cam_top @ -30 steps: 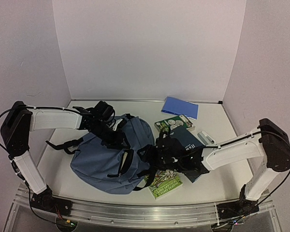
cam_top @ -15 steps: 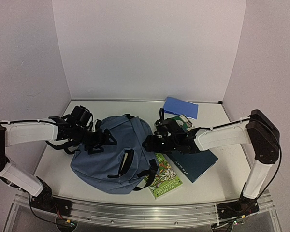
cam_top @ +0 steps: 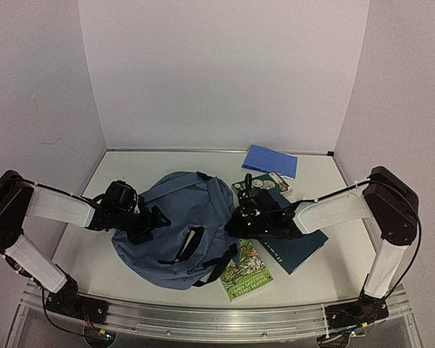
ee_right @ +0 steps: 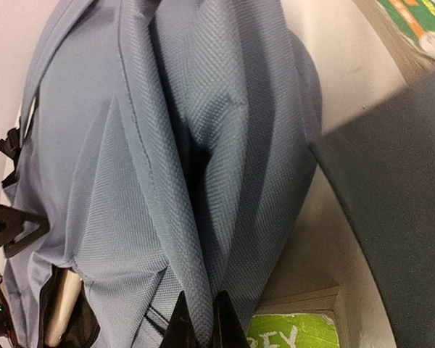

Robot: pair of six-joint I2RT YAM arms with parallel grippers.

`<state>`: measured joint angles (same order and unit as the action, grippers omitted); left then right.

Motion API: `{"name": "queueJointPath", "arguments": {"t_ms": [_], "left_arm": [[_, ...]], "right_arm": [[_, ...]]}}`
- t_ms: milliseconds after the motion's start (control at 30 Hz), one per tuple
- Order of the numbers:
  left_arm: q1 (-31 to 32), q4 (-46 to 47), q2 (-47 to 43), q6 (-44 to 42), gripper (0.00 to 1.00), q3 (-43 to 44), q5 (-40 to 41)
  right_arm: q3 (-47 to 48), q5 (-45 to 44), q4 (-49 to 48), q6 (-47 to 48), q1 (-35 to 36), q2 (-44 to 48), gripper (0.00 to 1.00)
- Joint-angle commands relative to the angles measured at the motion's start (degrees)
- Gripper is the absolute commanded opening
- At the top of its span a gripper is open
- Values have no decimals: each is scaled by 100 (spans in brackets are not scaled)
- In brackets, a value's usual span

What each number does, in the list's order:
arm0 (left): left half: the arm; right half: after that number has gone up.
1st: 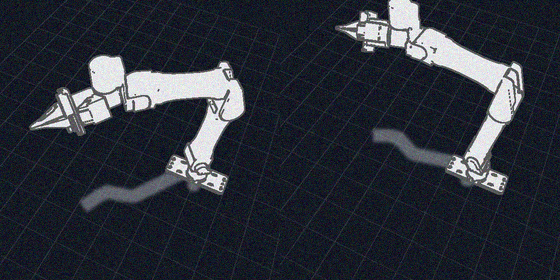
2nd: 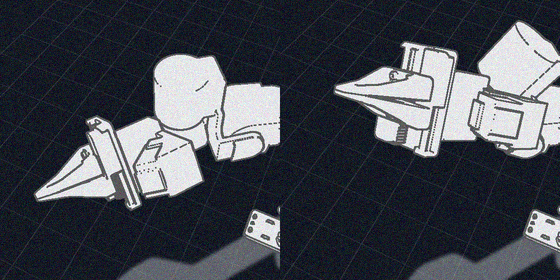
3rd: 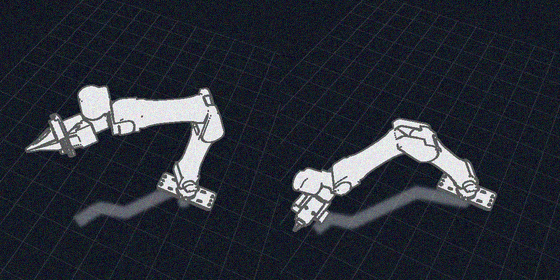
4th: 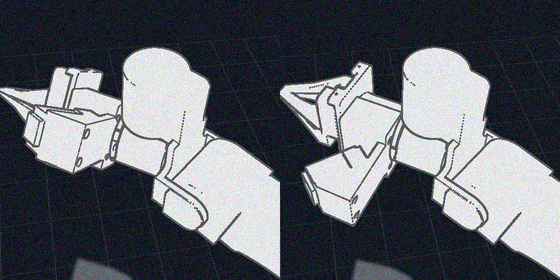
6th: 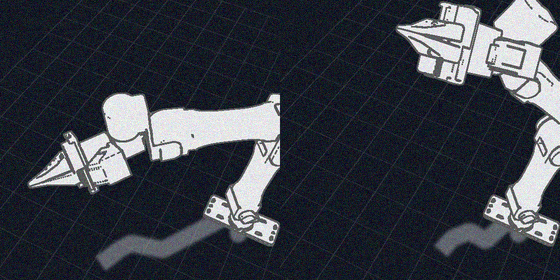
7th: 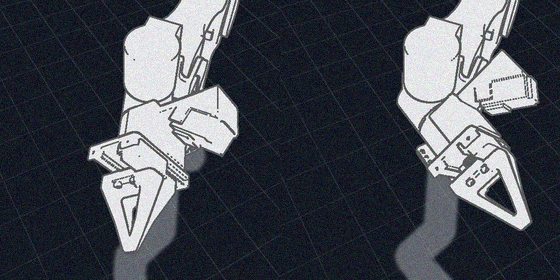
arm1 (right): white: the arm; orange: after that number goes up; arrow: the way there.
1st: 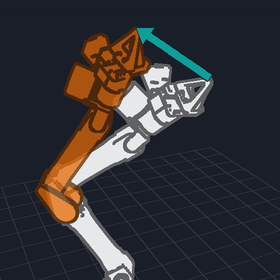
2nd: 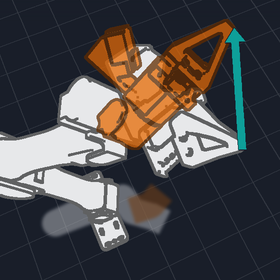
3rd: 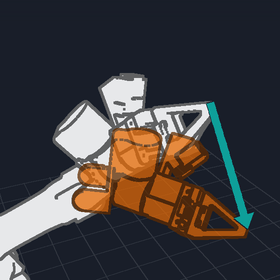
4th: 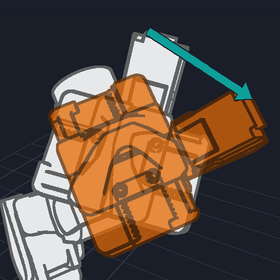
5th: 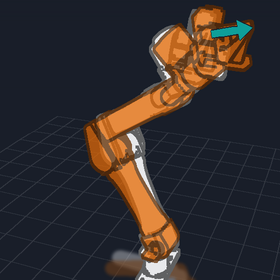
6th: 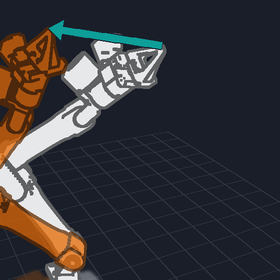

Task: Pack the student bag
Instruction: Adjust the student bag at the center of the board.

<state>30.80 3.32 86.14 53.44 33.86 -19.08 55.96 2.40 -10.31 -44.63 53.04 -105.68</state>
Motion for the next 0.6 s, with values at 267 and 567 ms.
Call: {"name": "queueJointPath", "arguments": {"t_ms": [267,567], "left_arm": [[-92,-10,1500,-1362,89,1734,375],[-250,-1449,-503,-1387,94,1424,768]], "right_arm": [[-533,-212,475,-570,533,1128,7],[941,-1486,2172,848,1167,1341,66]]}}
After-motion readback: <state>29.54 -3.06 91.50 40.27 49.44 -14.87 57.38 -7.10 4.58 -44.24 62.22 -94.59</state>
